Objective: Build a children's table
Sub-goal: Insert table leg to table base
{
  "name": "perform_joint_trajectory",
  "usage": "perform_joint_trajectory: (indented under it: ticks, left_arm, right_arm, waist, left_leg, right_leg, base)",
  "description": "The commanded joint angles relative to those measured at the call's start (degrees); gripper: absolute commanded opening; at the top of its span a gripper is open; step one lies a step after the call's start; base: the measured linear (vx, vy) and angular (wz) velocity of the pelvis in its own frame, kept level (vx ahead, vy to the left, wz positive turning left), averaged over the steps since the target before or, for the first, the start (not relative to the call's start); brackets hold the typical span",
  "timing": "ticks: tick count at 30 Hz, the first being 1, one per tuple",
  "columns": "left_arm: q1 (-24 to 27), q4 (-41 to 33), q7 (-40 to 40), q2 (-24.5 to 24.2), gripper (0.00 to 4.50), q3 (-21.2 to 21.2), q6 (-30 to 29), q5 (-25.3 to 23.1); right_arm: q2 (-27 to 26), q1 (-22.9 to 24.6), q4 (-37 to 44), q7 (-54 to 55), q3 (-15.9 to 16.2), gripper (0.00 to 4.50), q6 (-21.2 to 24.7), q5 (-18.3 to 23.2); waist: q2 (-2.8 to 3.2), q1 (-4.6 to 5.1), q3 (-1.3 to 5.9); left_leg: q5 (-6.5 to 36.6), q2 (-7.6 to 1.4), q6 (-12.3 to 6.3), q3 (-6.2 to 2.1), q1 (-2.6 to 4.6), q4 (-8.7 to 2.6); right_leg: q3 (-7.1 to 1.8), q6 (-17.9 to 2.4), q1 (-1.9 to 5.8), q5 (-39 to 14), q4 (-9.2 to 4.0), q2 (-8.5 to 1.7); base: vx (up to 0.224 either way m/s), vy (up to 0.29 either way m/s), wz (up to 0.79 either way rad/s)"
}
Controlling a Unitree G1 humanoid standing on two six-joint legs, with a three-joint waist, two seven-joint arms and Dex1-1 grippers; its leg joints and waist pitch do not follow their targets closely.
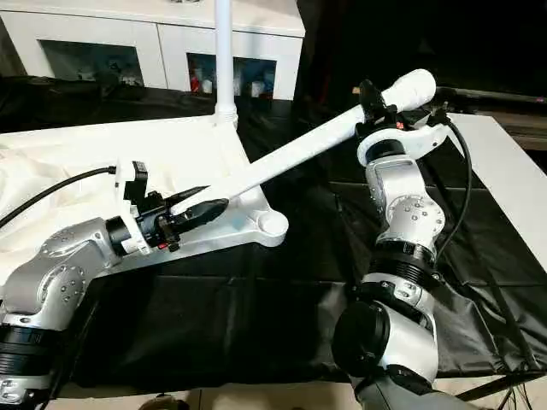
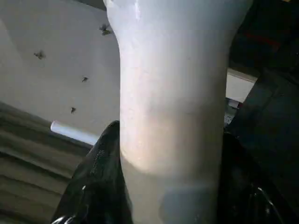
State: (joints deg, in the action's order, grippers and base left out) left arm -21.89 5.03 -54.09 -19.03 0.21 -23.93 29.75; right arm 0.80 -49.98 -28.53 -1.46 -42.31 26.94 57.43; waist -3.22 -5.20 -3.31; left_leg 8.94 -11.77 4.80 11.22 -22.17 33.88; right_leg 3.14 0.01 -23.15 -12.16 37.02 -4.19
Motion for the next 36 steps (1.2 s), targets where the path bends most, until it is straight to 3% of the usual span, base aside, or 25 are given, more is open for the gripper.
perform_joint_trajectory:
  ticks: [1, 7, 10, 12, 14, 20, 24, 26, 27, 29, 30, 31, 32, 36]
  left_arm:
    - [-0.4, -0.7, 0.1, 0.4, 1.67, 0.0, -0.7, 1.3]
    - [-0.5, -0.7, 0.4, 0.5, 1.43, 0.1, -0.5, 1.0]
    - [-1.0, -0.5, 0.8, 1.0, 1.43, 0.9, -0.5, 1.5]
    - [-2.2, -0.1, 2.1, 1.6, 1.43, 2.8, -0.6, 2.6]
    - [-3.0, 0.0, 2.6, 1.8, 1.42, 4.1, -0.8, 3.8]
    - [-3.9, -0.1, 2.7, 1.5, 1.41, 5.7, -1.3, 5.2]
    - [-4.5, 0.4, 3.0, 0.8, 1.41, 6.5, -1.3, 5.2]
    - [-5.1, 1.4, 3.6, 0.1, 1.41, 7.5, -0.8, 4.6]
    - [-5.4, 2.1, 3.5, -0.7, 1.41, 7.9, -0.6, 4.2]
    - [-6.3, 3.1, 3.7, -2.1, 1.41, 8.7, -0.9, 3.9]
    - [-6.3, 3.1, 3.7, -2.1, 1.41, 8.7, -0.9, 3.9]
    - [-7.1, 3.7, 3.7, -2.7, 1.41, 9.6, -1.3, 4.3]
    - [-7.2, 3.8, 3.7, -2.7, 1.41, 9.7, -1.3, 4.4]
    - [-7.9, 4.3, 2.0, -4.8, 1.41, 8.3, -2.0, 2.9]
  right_arm:
    - [0.5, -0.2, -0.4, 0.3, 0.2, 1.84, -1.2, 0.3]
    - [0.5, -0.2, -0.4, 0.5, 0.3, 1.84, -1.4, 0.5]
    - [1.0, 0.0, -0.7, 0.1, 1.0, 2.54, -1.6, -0.3]
    - [1.4, 0.3, -0.8, -0.3, 0.9, 2.54, -1.7, -0.2]
    - [1.6, 0.6, -1.0, -0.2, 0.7, 2.88, -1.8, -0.2]
    - [1.7, 1.7, -0.7, 0.2, 0.6, 3.28, 0.0, 0.5]
    - [2.4, 3.8, 1.2, -1.5, 2.7, 3.62, 2.0, -0.2]
    - [3.6, 6.7, 3.8, -3.6, 5.5, 3.83, 3.6, -2.1]
    - [5.0, 9.1, 6.1, -6.3, 8.8, 3.91, 4.5, -4.7]
    - [10.3, 14.1, 10.9, -14.1, 20.0, 4.07, 0.1, -15.9]
    - [10.3, 14.1, 10.9, -14.1, 20.0, 4.17, 0.1, -15.9]
    - [14.2, 16.9, 13.4, -18.5, 27.8, 4.35, -5.9, -25.0]
    - [14.5, 17.1, 13.5, -18.7, 28.3, 4.35, -6.7, -25.8]
    - [22.0, 17.3, 12.8, -21.0, 39.3, 4.5, -24.9, -44.6]
  waist:
    - [0.39, -0.11, 4.35]
    - [0.4, -0.15, 4.37]
    - [0.42, -0.13, 4.42]
    - [0.34, -0.15, 4.38]
    - [0.31, -0.14, 4.39]
    - [0.31, -0.14, 4.4]
    - [0.22, -0.32, 4.42]
    - [0.18, -0.46, 4.41]
    - [0.19, -0.48, 4.41]
    - [0.47, -0.9, 4.31]
    - [0.31, -1.11, 4.26]
    - [0.59, -1.07, 4.22]
    - [0.45, -1.21, 4.2]
    - [0.3, -0.82, 3.95]
  left_leg:
    - [7.9, -1.0, 1.53, -0.32, 1.37, -3.57]
    - [7.5, -0.98, 1.45, -0.32, 1.35, -3.54]
    - [7.6, -0.96, 1.55, -0.3, 1.33, -3.49]
    - [7.8, -1.0, 1.58, -0.3, 1.33, -3.5]
    - [7.9, -0.95, 1.5, -0.29, 1.35, -3.47]
    - [7.4, -0.93, 1.28, -0.32, 1.32, -3.45]
    - [6.7, -0.85, 0.78, -0.28, 1.27, -3.38]
    - [6.3, -0.89, 0.82, -0.36, 1.2, -3.42]
    - [6.6, -0.83, 1.09, -0.41, 1.16, -3.47]
    - [6.8, -0.86, 1.68, -0.45, 1.16, -3.43]
    - [6.8, -0.95, 1.96, -0.46, 1.16, -3.41]
    - [7.5, -0.93, 2.24, -0.53, 1.17, -3.51]
    - [7.8, -1.0, 2.64, -0.54, 1.12, -3.43]
    - [10.2, -0.97, 3.1, -0.49, 1.27, -3.38]
  right_leg:
    - [-2.4, -7.7, 2.73, -2.5, -3.88, -2.97]
    - [-2.41, -7.8, 2.79, -1.8, -3.82, -2.94]
    - [-2.41, -8.0, 2.84, -1.6, -3.81, -2.95]
    - [-2.4, -8.1, 2.82, -1.8, -3.8, -2.97]
    - [-2.4, -8.2, 2.85, -1.8, -3.84, -2.95]
    - [-2.37, -8.0, 2.89, -1.6, -3.77, -2.87]
    - [-2.4, -7.7, 3.01, -0.8, -3.87, -2.85]
    - [-2.36, -7.7, 3.1, -0.3, -3.83, -2.85]
    - [-2.31, -7.6, 3.14, -0.8, -3.88, -2.85]
    - [-2.33, -6.8, 3.2, -2.1, -4.19, -2.94]
    - [-2.36, -6.3, 3.27, -2.4, -4.33, -2.99]
    - [-2.41, -6.1, 3.22, -3.4, -4.31, -3.07]
    - [-2.37, -5.7, 3.13, -4.3, -4.48, -3.15]
    - [-2.46, -6.5, 2.79, -9.4, -4.85, -3.21]
  base:
    - [0.0, 0.0, 0.0]
    - [0.0, 0.0, 0.0]
    - [0.0, 0.0, 0.0]
    - [0.0, 0.0, 0.0]
    - [0.0, 0.0, 0.0]
    - [0.0, 0.0, 0.0]
    - [0.0, 0.0, 0.0]
    - [0.0, 0.0, 0.0]
    - [0.0, 0.0, 0.0]
    - [0.0, 0.0, 0.0]
    - [0.0, 0.0, 0.0]
    - [0.0, 0.0, 0.0]
    - [0.0, 0.0, 0.0]
    - [0.0, 0.0, 0.0]
